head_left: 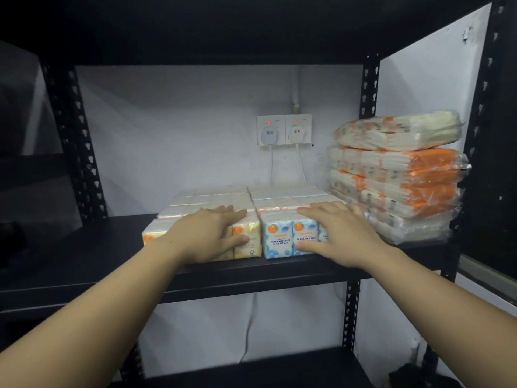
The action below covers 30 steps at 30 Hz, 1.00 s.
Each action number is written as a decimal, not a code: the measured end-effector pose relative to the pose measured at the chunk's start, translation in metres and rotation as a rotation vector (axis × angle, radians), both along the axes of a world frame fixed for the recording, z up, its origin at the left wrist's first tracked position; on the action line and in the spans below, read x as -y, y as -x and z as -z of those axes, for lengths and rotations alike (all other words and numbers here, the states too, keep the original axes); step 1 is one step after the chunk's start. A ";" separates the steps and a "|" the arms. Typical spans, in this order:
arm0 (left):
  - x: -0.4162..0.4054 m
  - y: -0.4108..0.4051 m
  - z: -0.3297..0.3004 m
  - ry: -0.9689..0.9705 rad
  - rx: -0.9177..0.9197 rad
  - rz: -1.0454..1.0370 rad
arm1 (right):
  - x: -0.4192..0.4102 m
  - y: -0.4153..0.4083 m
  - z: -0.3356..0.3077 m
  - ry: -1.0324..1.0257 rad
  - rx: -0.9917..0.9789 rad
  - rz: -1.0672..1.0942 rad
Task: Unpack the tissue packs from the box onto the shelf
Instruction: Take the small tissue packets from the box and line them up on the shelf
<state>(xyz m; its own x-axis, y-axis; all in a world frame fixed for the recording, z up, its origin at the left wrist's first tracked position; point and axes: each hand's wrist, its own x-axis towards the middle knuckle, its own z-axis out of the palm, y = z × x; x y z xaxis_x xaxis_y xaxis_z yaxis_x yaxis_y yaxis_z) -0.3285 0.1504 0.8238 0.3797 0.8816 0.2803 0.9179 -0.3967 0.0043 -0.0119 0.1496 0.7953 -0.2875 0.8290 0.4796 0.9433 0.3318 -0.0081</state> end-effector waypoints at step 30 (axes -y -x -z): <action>0.073 -0.025 0.039 -0.337 0.059 -0.100 | 0.042 0.031 0.018 -0.166 -0.164 -0.249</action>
